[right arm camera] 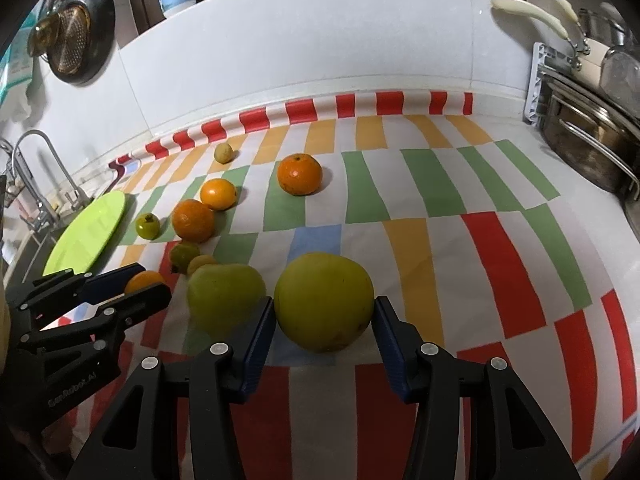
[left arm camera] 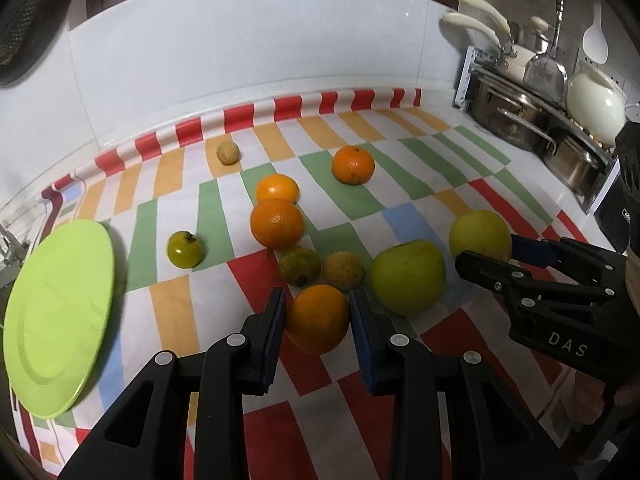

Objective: Organize fruits
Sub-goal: 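Close left tool on the orange while right tool closes on the pomelo, then carry the orange onto the green plate and open left tool while right tool releases the pomelo there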

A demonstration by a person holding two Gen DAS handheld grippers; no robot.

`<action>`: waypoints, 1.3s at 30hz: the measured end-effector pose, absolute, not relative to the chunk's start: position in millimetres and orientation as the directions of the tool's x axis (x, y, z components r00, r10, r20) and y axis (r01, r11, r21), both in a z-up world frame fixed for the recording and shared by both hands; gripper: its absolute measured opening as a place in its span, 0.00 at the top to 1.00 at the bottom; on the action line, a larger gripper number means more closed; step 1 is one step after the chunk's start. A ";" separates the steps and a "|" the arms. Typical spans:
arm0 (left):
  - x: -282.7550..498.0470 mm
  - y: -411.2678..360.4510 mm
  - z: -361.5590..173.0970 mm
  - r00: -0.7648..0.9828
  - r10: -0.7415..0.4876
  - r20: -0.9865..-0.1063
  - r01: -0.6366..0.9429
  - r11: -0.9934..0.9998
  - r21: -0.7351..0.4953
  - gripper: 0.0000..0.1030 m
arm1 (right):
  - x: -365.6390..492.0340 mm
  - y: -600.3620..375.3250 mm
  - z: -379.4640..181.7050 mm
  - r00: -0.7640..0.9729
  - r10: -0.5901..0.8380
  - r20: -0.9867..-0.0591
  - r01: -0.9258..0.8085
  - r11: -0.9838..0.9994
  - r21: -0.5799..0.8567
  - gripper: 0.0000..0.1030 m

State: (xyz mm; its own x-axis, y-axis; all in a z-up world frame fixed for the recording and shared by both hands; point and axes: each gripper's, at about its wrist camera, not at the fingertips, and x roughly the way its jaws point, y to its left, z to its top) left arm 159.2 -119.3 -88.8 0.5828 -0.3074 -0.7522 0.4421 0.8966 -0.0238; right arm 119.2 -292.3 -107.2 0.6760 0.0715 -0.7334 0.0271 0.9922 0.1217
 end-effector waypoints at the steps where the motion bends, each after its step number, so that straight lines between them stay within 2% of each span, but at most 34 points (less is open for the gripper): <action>1: 157.3 -118.0 -86.0 0.588 -0.308 -0.748 0.439 0.898 -0.025 0.69 | 116.9 -291.5 -104.7 0.681 0.071 -0.729 0.026 0.992 0.122 0.51; 13: 134.4 -74.6 -46.9 0.682 -0.284 -0.674 0.353 0.935 -0.038 0.69 | 97.5 -250.8 -66.0 0.747 0.130 -0.652 -0.079 0.991 0.106 0.51; 30: 115.6 25.5 -22.3 0.780 -0.128 -0.613 0.171 0.985 0.013 0.69 | 100.2 -151.8 -40.5 0.759 0.297 -0.579 -0.305 0.948 0.086 0.51; 39: 129.5 76.3 -25.7 0.793 -0.057 -0.606 0.098 0.995 0.035 0.69 | 121.0 -93.7 -41.5 0.730 0.364 -0.578 -0.399 0.914 0.072 0.51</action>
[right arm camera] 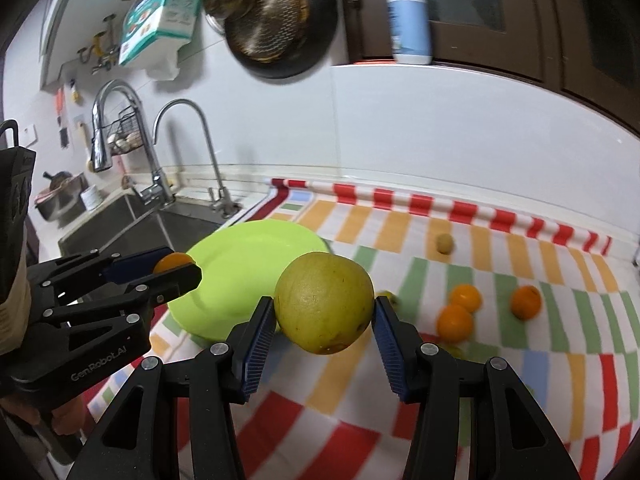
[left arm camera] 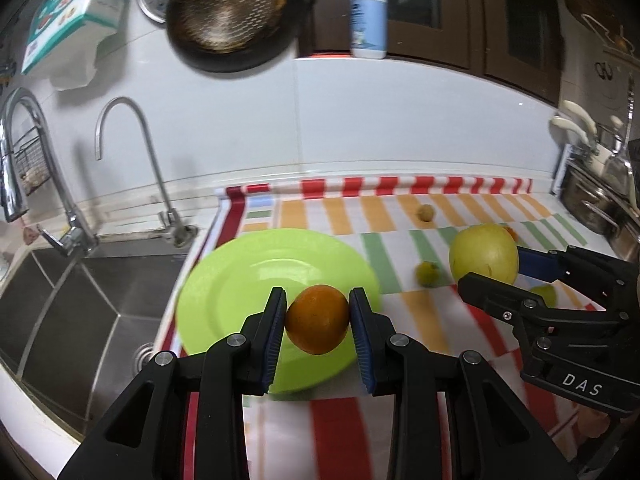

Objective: Organize fruits
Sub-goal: 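Carry the orange onto the green plate and open left tool while right tool releases the pomelo there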

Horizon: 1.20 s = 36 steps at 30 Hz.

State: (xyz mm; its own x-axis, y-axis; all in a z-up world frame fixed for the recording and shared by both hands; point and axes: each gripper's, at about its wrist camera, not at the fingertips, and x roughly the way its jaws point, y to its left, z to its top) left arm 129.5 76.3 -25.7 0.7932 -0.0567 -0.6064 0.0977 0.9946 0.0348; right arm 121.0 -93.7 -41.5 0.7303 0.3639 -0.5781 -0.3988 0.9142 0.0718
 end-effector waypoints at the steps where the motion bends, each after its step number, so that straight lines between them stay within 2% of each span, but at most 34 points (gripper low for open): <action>1: 131.7 81.2 -27.8 0.791 -0.051 -0.609 0.091 0.995 0.034 0.69 | 124.3 -88.6 -43.1 0.725 0.368 -0.582 -0.407 0.911 0.069 0.51; 14: 167.1 131.0 -68.8 0.739 -0.003 -0.673 0.035 0.999 0.034 0.69 | 173.4 -24.4 -80.2 0.617 0.415 -0.668 -0.506 0.860 0.066 0.51; 24: 184.2 141.6 -91.7 0.704 -0.017 -0.710 0.033 0.999 0.009 0.69 | 201.3 -2.0 -105.3 0.559 0.417 -0.717 -0.540 0.839 0.067 0.51; 26: 185.3 142.2 -92.2 0.702 -0.021 -0.712 0.032 0.999 0.002 0.64 | 203.5 -1.2 -107.7 0.552 0.419 -0.721 -0.542 0.837 0.072 0.51; 28: 184.5 143.8 -90.4 0.705 -0.018 -0.709 0.020 1.000 -0.005 0.54 | 206.3 -2.1 -109.7 0.542 0.415 -0.730 -0.532 0.842 0.084 0.50; 30: 183.5 146.0 -87.8 0.708 -0.008 -0.706 0.005 1.000 -0.005 0.54 | 205.8 -4.2 -106.3 0.555 0.412 -0.722 -0.518 0.851 0.088 0.43; 31: 181.7 146.5 -85.4 0.711 0.001 -0.703 -0.004 1.000 -0.003 0.53 | 205.4 -5.1 -104.1 0.565 0.409 -0.716 -0.511 0.855 0.085 0.36; 34: 174.8 144.3 -78.8 0.723 0.019 -0.690 -0.018 1.000 0.008 0.44 | 195.7 -12.8 -90.9 0.620 0.394 -0.678 -0.489 0.870 0.059 0.35; 36: 169.7 140.2 -74.1 0.732 0.021 -0.681 -0.011 1.000 0.019 0.43 | 189.3 -18.3 -85.0 0.637 0.384 -0.668 -0.476 0.878 0.051 0.35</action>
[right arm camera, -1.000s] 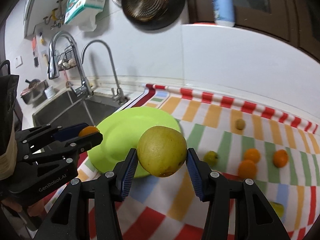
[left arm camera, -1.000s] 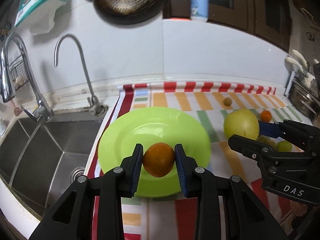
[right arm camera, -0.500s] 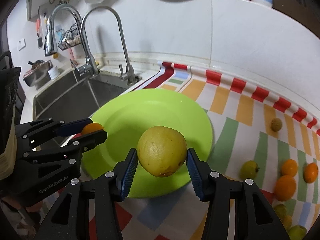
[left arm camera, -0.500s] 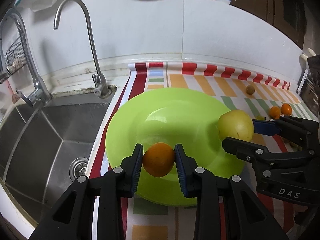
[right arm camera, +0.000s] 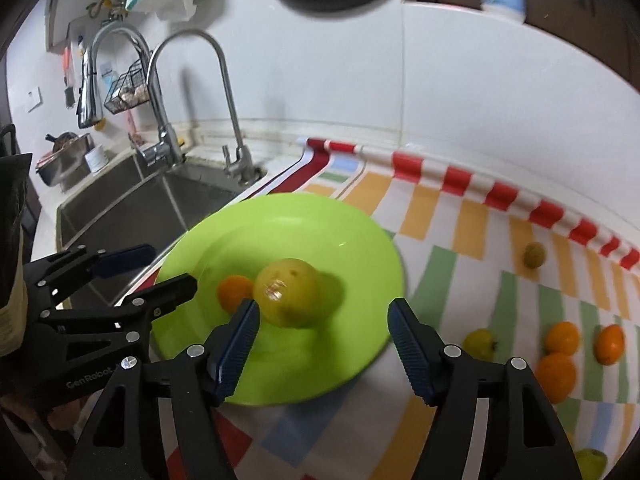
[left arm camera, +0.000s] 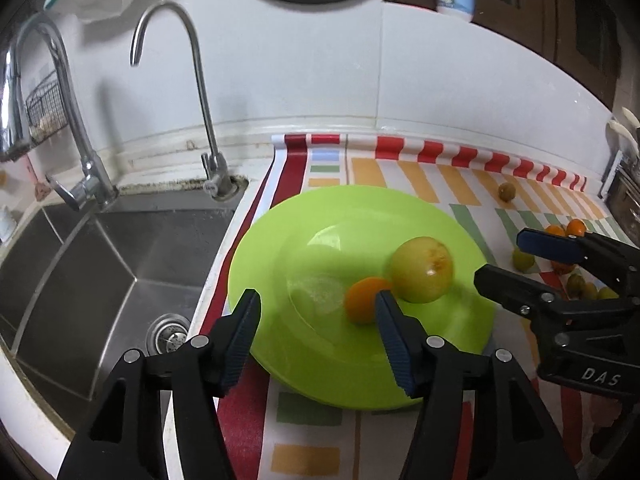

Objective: Organize fruits
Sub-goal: 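Carry the orange onto the green plate and open left tool while right tool releases the pomelo there, then move both tools back from the plate toward the remaining fruits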

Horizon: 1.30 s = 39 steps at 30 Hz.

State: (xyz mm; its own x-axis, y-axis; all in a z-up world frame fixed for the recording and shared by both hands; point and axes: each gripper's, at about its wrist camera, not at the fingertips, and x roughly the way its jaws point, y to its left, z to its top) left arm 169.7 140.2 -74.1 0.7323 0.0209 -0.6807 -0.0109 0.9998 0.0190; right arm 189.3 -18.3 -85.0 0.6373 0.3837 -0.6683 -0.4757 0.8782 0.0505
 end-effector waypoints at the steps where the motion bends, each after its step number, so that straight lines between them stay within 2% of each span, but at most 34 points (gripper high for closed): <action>1: 166.9 137.0 -71.6 0.737 0.022 -0.676 -0.007 1.000 0.025 0.41 | 186.5 -21.5 -82.2 0.642 0.383 -0.665 -0.471 0.880 0.052 0.35; 9: 140.3 108.7 -48.8 0.773 -0.022 -0.634 0.040 0.999 0.014 0.34 | 152.6 -57.6 -58.1 0.701 0.351 -0.620 -0.406 0.912 0.058 0.32; 21: 102.1 60.8 -17.4 0.832 -0.084 -0.548 0.116 0.993 0.024 0.19 | 99.2 -120.3 -34.2 0.800 0.226 -0.556 -0.254 0.967 0.027 0.31; 30: 88.7 19.3 -11.3 0.848 -0.163 -0.505 0.218 0.975 0.052 0.19 | 74.4 -166.1 -30.9 0.831 0.136 -0.539 -0.150 0.989 0.019 0.31; 39: 99.7 -18.5 -21.8 0.818 -0.265 -0.511 0.340 0.939 0.058 0.21 | 68.5 -197.9 -38.3 0.831 0.047 -0.555 -0.058 0.998 -0.001 0.31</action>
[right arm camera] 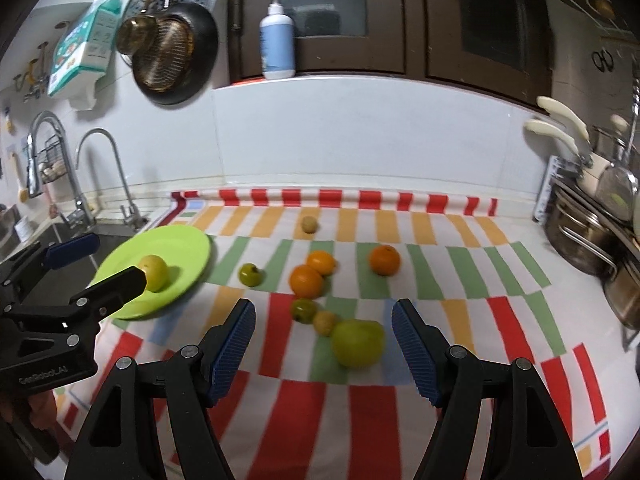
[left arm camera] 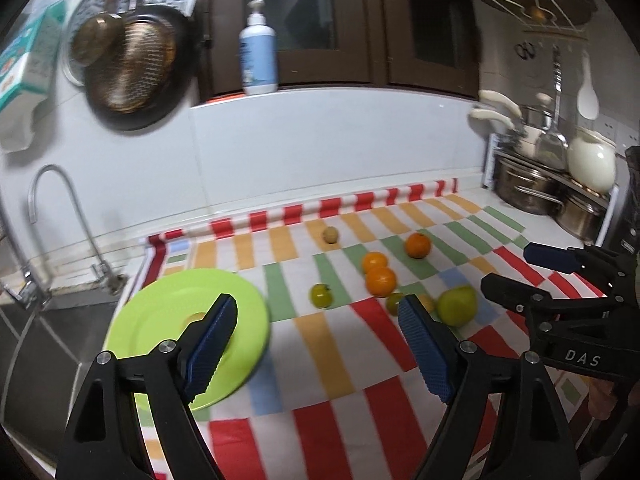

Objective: Organize fruits
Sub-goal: 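Move both tools back from the plate toward the remaining fruits, then grasp a small dark green fruit with left tool while right tool grasps the green apple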

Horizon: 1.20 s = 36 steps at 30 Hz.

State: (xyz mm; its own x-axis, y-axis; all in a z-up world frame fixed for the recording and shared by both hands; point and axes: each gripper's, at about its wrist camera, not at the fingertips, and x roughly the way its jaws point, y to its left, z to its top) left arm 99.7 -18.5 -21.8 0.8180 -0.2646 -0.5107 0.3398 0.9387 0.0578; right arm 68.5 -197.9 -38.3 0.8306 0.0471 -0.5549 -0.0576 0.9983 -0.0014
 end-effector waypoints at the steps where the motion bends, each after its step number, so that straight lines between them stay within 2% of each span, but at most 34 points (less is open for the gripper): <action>1: 102.5 -22.7 -23.9 0.811 -0.278 -0.515 0.357 0.932 0.059 0.23 | 69.7 -201.7 -41.5 0.826 0.036 -0.563 -0.046 0.999 -0.004 0.31; 6: 118.0 -40.1 -37.6 0.766 -0.329 -0.552 0.437 0.897 0.072 0.29 | 78.8 -213.7 -57.8 0.795 0.026 -0.606 -0.015 1.000 0.024 0.31; 12: 145.7 -55.7 -60.8 0.698 -0.363 -0.617 0.502 0.863 0.060 0.43 | 94.1 -221.8 -81.2 0.750 0.023 -0.661 0.011 0.999 0.047 0.31; 16: 160.1 -68.4 -73.8 0.660 -0.382 -0.647 0.539 0.841 0.053 0.48 | 103.4 -225.2 -94.2 0.726 0.030 -0.687 0.012 0.998 0.056 0.31; 24: 180.6 -89.6 -92.1 0.609 -0.403 -0.683 0.592 0.804 0.054 0.54 | 118.7 -234.2 -108.7 0.695 0.053 -0.717 0.015 0.996 0.087 0.31; 33: 197.8 -105.7 -106.9 0.563 -0.409 -0.718 0.613 0.790 0.030 0.64 | 128.6 -238.0 -119.1 0.672 0.087 -0.735 0.009 0.992 0.125 0.37; 36: 201.5 -109.2 -109.8 0.549 -0.415 -0.725 0.616 0.788 0.016 0.65 | 132.0 -239.7 -122.0 0.668 0.095 -0.738 0.009 0.991 0.136 0.40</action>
